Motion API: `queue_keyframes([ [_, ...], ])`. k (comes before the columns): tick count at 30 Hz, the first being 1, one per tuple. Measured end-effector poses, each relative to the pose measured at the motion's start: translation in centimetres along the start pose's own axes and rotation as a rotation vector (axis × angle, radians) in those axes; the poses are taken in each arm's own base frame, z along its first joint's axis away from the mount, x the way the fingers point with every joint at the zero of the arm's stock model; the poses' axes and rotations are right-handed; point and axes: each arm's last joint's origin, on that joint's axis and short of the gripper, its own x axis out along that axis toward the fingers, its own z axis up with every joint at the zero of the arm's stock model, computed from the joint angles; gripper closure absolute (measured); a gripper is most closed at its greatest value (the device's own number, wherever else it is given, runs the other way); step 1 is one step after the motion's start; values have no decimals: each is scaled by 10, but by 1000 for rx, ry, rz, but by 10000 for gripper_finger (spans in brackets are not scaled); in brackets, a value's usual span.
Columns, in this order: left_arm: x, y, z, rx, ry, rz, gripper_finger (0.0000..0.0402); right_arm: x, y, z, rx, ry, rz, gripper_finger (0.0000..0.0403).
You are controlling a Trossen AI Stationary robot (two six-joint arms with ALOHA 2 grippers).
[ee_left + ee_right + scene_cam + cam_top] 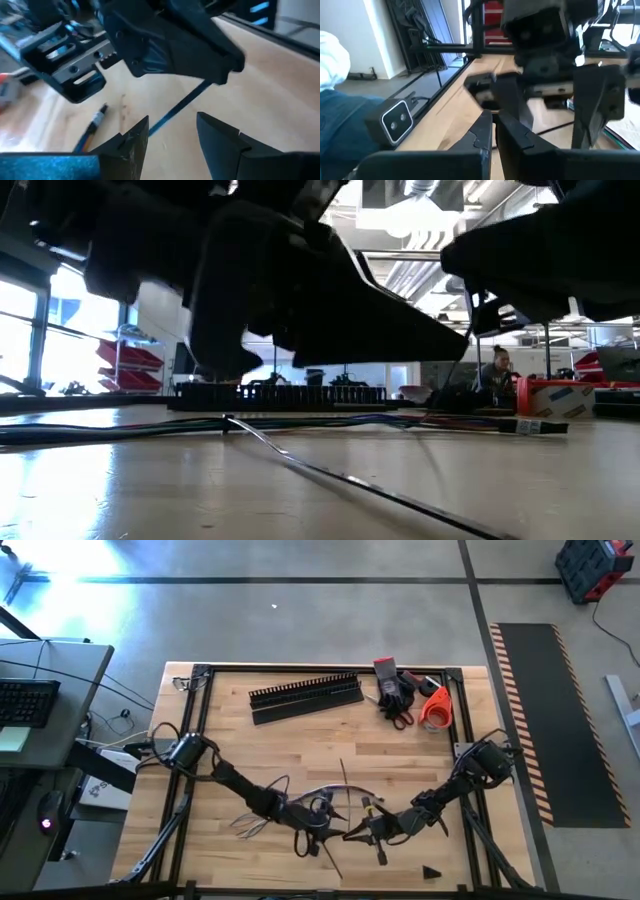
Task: Ziptie cables
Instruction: Wrap the black zip tie around the colored cable bundle
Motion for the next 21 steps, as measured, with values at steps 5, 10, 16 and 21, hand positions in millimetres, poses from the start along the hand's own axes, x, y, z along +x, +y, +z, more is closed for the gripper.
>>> queue_keyframes([
  [5, 4, -6, -9, -2, -21, 96, 261, 1, -3, 1, -3, -11, -9, 403],
  [10, 6, -6, -8, -27, -78, 120, 266, 2, -4, 1, -4, -11, -16, 403],
  [16, 5, -8, -7, -51, -87, 105, 337, 2, -5, 1, -6, -4, -18, 403],
  [21, 5, -9, -7, -70, -100, 65, 393, 2, -5, 0, -4, 7, -23, 403],
])
